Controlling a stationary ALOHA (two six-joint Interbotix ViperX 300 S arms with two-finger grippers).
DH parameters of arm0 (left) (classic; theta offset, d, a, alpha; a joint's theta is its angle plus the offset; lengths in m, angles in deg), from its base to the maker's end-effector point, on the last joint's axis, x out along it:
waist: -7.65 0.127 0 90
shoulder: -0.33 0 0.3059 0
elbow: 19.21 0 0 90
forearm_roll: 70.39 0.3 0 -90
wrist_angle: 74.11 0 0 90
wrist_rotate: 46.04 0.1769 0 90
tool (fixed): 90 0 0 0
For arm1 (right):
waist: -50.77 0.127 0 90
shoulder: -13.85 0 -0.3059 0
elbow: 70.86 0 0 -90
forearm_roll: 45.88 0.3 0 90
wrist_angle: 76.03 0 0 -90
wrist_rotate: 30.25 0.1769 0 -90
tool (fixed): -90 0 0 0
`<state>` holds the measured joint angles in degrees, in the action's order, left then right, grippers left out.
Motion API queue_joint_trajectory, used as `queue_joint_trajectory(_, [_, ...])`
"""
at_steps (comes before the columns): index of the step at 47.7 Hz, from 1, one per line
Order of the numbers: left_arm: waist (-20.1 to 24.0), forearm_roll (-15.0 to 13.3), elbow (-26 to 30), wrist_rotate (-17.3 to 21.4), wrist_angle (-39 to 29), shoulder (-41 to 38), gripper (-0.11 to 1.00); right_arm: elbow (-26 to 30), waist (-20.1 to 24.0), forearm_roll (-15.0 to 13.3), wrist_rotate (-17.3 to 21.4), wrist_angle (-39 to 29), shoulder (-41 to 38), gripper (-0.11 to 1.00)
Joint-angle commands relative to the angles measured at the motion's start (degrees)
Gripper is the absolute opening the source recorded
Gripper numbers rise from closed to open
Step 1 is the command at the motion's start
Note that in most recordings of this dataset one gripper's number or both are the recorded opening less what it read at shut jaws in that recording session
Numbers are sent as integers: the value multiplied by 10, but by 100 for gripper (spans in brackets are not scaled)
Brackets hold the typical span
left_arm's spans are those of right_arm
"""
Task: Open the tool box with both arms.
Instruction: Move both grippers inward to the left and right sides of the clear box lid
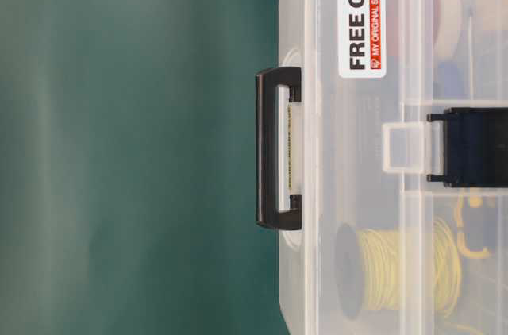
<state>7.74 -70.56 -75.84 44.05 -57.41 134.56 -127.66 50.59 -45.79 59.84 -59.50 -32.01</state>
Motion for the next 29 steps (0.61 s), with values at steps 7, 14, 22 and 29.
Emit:
queue_joint_trajectory(7, [4, -16, 13, 18, -45, 24, 0, 28, -6, 1, -1, -38, -3, 0])
queue_joint_trajectory(14, [11, -16, 15, 26, -96, 42, 0, 40, -6, 2, 4, -110, -2, 0])
queue_joint_trajectory(22, [54, -17, 7, 27, -146, 34, 0, 44, -19, 11, 6, -162, -1, 0])
queue_joint_trajectory(29, [86, -17, -3, 27, -176, 33, 1, 42, -53, 18, 7, -202, -3, 0])
